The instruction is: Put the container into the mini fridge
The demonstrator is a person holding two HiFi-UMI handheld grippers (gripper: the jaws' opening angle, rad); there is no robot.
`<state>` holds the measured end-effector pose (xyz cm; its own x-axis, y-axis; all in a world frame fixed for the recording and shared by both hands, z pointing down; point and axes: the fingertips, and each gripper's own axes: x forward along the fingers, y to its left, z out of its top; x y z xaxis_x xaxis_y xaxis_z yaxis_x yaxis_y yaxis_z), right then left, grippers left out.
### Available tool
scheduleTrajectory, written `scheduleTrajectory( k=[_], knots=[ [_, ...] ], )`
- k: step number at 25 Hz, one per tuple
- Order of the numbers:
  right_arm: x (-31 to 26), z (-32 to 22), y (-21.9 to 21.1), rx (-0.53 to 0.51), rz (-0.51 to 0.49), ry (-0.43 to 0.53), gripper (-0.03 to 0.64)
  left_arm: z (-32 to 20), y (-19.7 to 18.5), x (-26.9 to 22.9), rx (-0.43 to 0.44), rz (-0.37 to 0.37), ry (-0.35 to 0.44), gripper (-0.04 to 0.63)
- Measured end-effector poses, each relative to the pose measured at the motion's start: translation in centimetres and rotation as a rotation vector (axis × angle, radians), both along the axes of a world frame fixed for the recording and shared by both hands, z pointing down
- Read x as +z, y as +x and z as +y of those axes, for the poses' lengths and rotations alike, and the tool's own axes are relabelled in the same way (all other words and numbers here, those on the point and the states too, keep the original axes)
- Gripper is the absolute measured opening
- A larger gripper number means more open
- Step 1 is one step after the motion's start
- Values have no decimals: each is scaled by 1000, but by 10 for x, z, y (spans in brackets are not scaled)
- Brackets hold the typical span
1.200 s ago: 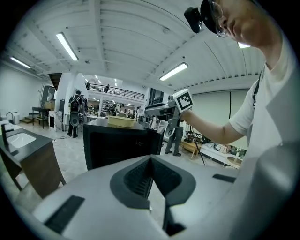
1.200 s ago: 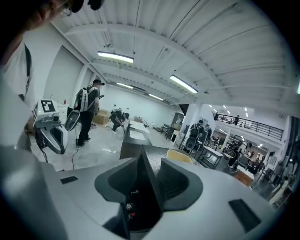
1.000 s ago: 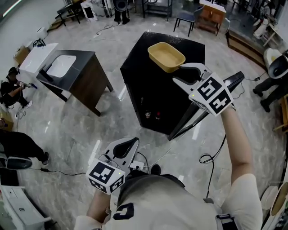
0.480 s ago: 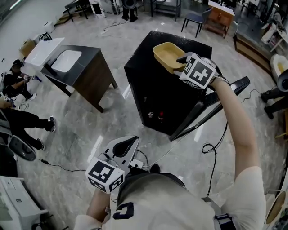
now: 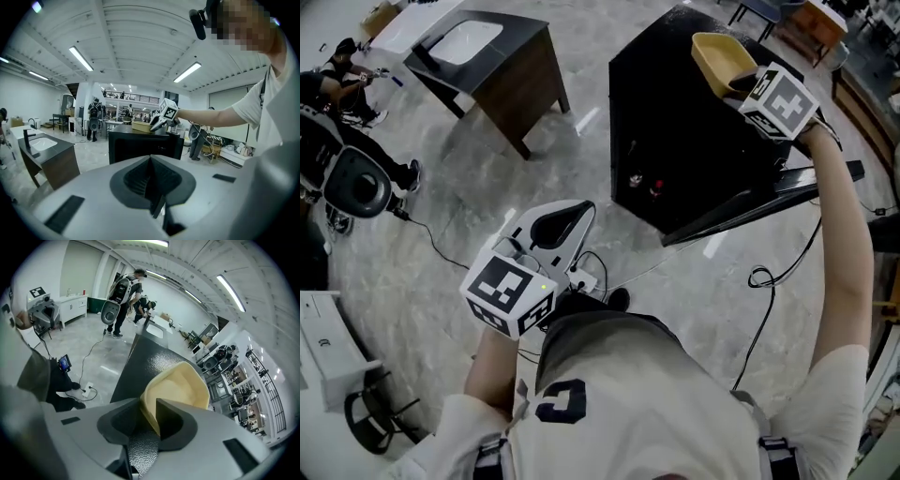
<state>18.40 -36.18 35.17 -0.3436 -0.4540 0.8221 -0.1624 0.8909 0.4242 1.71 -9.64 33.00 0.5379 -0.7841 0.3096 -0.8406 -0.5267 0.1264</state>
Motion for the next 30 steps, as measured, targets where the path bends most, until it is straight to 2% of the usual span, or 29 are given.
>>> scheduleTrajectory(
  k=[3,6,10,18,23,30],
  knots=[
    [5,-2,-3,4,25,10,67,-2,-13,3,-21,-6,3,55],
    [9,-4,-3,29,44,15,38,-1,-26,4,-24,6,5,55],
    [8,2,-2,35,60,-12,37,5,-38,7,-15,14,2,55],
    [-6,11,-19,83,36,24,32,18,-80,9,-5,16,0,55],
    [-13,19,-29,112,63,38,32,21,-99,15,21,58,-19,55],
    [-27,30,-50,132,73,55,32,27,-126,18,37,66,-21,55]
  ],
)
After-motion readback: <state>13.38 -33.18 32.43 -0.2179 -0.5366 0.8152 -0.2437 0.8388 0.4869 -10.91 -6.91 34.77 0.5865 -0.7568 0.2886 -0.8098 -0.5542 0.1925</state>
